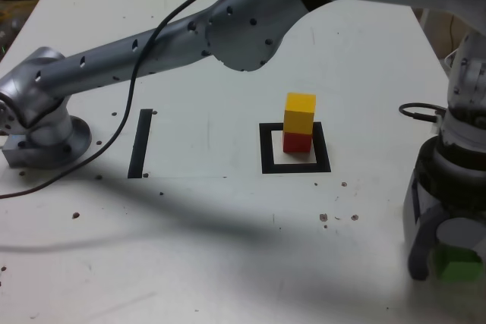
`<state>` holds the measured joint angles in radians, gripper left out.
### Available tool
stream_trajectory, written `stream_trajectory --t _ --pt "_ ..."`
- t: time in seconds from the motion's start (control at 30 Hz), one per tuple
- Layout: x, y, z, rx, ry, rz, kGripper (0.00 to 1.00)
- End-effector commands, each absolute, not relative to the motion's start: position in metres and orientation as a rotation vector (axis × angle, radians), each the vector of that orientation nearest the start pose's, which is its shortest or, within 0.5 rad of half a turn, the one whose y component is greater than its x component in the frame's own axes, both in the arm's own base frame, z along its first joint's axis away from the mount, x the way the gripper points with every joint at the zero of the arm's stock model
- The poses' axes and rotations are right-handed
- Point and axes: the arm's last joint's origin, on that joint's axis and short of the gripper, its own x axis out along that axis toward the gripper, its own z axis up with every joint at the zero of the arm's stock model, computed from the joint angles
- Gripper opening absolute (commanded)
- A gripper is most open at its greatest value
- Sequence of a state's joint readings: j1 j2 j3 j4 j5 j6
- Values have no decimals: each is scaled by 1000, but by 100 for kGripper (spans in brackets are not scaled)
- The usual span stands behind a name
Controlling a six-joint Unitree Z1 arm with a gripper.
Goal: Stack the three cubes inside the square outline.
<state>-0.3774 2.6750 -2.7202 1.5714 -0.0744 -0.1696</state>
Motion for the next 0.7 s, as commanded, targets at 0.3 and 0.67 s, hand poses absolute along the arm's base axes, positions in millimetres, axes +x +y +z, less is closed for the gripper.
stream_trajectory --t 0.3,0.67 --pt "493 -200 220 103 1519 -235 31" --pt "476 -190 248 143 1538 -222 30"
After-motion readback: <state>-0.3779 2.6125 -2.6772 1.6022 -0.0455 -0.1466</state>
